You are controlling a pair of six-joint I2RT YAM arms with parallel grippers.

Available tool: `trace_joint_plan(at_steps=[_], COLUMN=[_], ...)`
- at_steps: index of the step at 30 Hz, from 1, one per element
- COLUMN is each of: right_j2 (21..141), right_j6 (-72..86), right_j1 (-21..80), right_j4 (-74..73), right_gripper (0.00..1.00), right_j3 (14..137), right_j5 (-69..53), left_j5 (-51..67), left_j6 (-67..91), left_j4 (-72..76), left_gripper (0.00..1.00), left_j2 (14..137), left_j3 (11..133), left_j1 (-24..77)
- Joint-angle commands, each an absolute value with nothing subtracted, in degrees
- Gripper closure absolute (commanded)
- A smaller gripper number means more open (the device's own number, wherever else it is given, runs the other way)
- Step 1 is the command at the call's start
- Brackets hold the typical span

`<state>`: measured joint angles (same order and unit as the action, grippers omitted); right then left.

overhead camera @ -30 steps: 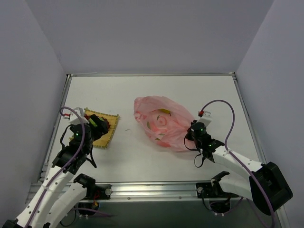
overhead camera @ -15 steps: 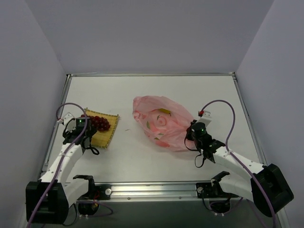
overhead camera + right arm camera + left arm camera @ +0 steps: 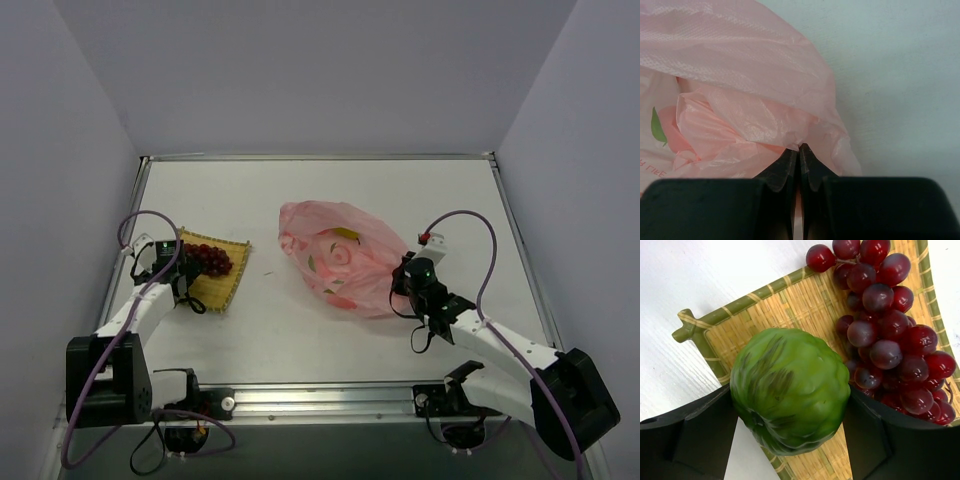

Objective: Take the fake fruits out of the plastic bag

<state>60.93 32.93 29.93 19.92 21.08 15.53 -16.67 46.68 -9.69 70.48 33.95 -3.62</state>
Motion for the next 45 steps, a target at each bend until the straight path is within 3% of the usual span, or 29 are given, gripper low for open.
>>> trace_joint_plan(at_steps=[1,11,16,23,34,39,45], right_j2=[59.2,57.9,57.8,57.4,57.4,58.3,56.5], right_j6=[32.8,33.0,33.0,33.0,33.3,33.3,33.9], right_j1=[29.6,29.7,29.6,29.5,30.4,32.6,33.7], right_j4=[20.2,19.8,19.7,19.5,20.3,20.6,19.4], right_gripper=[1.0,1.0,1.0,1.0,1.0,1.0,1.0], right_j3=[21.5,21.2,21.3,21.1,20.9,21.4,21.2], right_j5=[15.6,16.0,16.0,16.1,15.7,17.8,20.9], left_j5=[-16.7,-18.1,-18.4,-18.1,-17.0,-14.8,-26.1], left_j6=[46.0,46.8,47.2,48.1,47.6,47.3,41.7], left_j4=[-7.6,-8.4,-8.7,-9.1,-16.5,-15.6,-10.5], left_gripper=[0.41,0.2,0.15,0.14,0.18,0.29,0.32], left_j2=[69.8,69.3,69.0,66.8,41.7,39.7,59.1], left_j3=[37.0,36.5,36.1,35.7,33.2,34.8,47.9], left_j1=[-3.8,-3.9,-3.8,-3.8,-0.6,18.5,48.1])
